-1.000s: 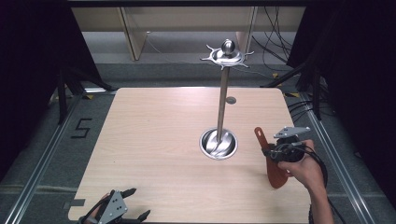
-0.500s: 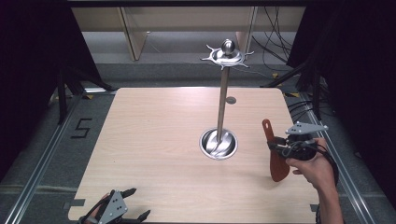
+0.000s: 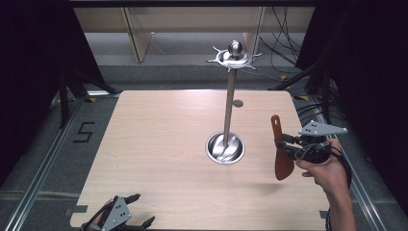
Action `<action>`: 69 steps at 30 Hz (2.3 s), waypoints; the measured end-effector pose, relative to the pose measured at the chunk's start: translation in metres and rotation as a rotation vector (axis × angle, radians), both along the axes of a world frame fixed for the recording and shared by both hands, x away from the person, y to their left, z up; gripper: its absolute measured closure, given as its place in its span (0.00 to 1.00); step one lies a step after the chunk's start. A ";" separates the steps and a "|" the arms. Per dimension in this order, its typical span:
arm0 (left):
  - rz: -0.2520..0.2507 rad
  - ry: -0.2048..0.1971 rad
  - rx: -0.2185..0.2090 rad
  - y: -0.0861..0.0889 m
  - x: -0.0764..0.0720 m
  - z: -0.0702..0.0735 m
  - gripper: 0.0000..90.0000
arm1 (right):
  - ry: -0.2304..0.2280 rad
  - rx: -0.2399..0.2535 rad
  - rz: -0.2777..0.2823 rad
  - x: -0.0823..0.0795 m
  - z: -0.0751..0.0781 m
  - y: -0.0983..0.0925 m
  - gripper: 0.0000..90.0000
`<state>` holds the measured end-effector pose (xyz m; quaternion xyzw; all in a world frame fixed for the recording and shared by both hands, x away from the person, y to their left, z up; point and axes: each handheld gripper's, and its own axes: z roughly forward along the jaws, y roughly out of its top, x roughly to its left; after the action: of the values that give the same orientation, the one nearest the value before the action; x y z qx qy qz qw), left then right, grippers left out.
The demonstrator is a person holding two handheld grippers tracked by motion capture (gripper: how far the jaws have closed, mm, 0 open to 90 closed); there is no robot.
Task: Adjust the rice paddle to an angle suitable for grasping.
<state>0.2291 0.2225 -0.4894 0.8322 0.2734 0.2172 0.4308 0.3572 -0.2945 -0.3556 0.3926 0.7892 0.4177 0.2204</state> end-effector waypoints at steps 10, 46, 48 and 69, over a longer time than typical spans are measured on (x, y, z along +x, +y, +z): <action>0.001 0.000 0.000 0.000 0.000 0.000 0.20 | -0.066 0.050 0.009 -0.002 0.012 0.011 0.75; 0.003 0.008 -0.006 0.001 0.001 0.000 0.20 | -0.243 0.163 0.123 0.005 0.092 0.041 0.75; 0.003 0.009 -0.007 0.001 0.001 0.000 0.20 | -0.243 0.173 0.128 0.008 0.097 0.042 0.75; 0.010 0.009 -0.012 0.001 0.000 0.000 0.20 | -0.185 0.192 0.145 0.034 0.112 0.061 0.75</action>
<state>0.2295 0.2232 -0.4894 0.8292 0.2810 0.2140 0.4332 0.3913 -0.2334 -0.2436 0.3137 0.7481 0.5406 0.2231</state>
